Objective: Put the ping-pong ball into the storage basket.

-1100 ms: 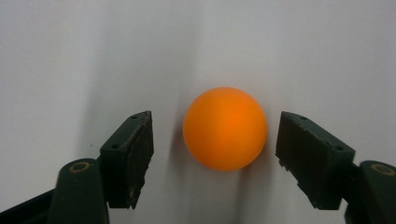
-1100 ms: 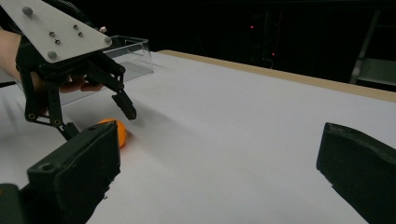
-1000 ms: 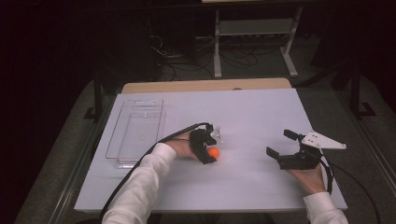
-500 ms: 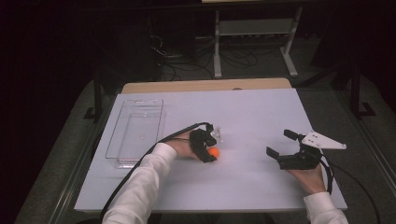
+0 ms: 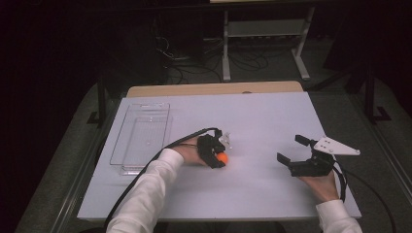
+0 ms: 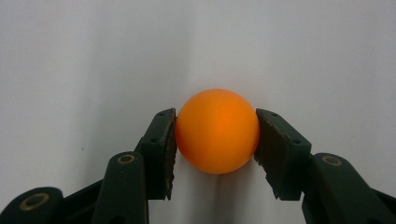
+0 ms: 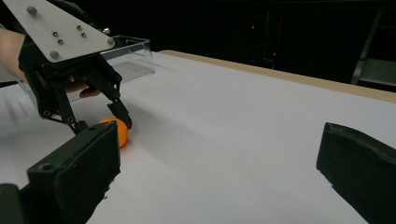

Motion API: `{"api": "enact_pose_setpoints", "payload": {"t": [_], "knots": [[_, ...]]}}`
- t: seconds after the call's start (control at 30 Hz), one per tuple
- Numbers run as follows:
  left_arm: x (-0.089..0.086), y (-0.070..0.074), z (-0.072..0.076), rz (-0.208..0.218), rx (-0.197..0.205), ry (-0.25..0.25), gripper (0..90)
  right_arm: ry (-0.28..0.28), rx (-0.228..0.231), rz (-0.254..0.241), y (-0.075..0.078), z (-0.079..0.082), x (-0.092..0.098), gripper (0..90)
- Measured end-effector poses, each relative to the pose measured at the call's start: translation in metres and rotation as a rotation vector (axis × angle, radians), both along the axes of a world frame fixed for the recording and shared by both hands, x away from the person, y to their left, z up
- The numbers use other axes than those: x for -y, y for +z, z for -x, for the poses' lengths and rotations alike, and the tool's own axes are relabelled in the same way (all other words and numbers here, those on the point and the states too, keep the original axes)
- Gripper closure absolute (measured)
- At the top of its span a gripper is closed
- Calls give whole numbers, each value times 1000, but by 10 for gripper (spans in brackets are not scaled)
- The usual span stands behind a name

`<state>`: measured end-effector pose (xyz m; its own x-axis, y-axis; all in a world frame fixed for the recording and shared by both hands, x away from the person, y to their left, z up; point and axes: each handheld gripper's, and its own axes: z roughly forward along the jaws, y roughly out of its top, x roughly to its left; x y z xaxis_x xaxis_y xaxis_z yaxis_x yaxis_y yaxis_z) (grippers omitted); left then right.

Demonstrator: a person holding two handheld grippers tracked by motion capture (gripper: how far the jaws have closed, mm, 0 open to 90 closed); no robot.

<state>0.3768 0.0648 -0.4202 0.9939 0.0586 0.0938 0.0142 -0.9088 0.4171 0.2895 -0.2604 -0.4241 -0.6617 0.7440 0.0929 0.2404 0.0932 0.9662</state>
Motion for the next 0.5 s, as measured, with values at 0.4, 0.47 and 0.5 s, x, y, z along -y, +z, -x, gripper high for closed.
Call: {"api": "enact_pose_setpoints", "payload": {"t": [0.4,0.47,0.5], "knots": [[-2,5,2,3,8,-5,505,-1,-1,0,0,0,0,0],[-2,6,2,3,9,-5,505,-1,-1,0,0,0,0,0],[-3,8,2,1,8,-5,505,0,-1,0,0,0,-1,0]]}}
